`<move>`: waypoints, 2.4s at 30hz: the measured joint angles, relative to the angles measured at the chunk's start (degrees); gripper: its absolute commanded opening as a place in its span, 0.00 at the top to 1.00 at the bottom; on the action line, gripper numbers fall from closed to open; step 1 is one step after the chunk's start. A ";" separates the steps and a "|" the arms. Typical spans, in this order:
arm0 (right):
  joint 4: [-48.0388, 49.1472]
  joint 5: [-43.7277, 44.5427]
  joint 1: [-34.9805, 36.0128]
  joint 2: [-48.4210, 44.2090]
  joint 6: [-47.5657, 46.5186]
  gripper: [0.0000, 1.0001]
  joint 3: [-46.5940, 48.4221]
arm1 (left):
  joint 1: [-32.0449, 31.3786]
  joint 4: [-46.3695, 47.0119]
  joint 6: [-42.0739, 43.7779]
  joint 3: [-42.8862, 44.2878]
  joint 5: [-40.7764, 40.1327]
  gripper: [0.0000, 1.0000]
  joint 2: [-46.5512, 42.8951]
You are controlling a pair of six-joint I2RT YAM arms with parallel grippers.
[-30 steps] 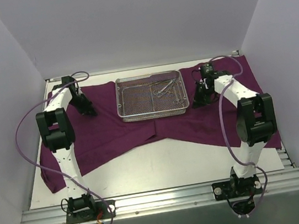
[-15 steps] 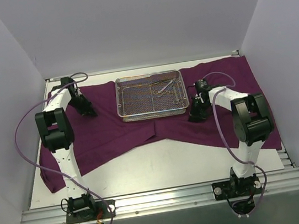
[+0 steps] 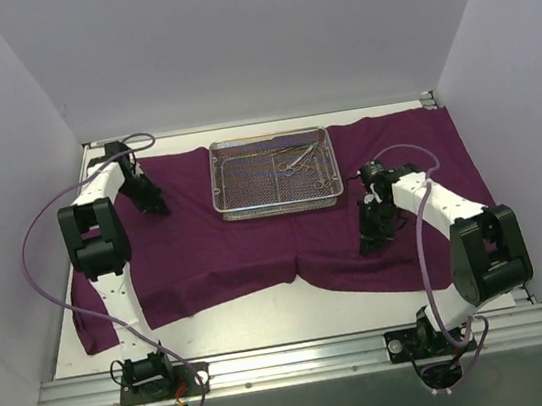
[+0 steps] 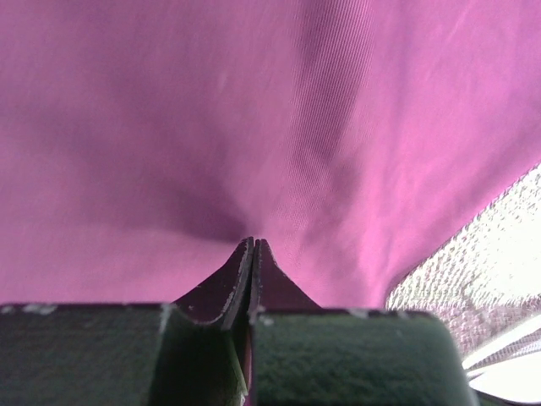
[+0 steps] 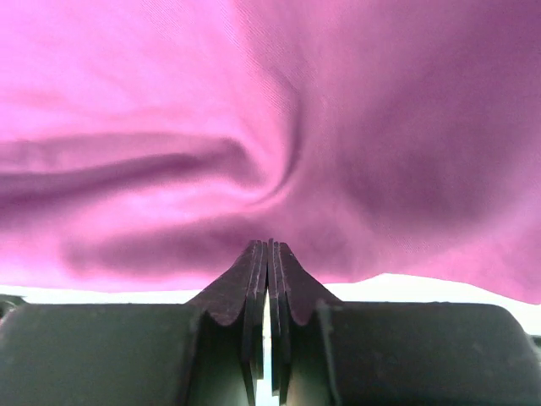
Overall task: Open and lay out the surgical kit
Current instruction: Smooth out the surgical kit at the center of the board.
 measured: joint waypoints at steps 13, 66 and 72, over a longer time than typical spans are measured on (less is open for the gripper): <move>2.86 0.31 9.60 2.14 1.42 1.00 11.85 | -1.09 -0.35 1.86 -17.27 -0.37 0.92 -17.64; 12.39 4.20 -12.35 14.69 3.23 1.00 7.43 | 4.46 -11.65 -2.27 8.50 6.19 0.98 7.23; 7.76 3.89 -13.66 18.43 1.73 1.00 12.04 | 5.22 -6.36 -2.69 0.22 8.31 0.98 2.97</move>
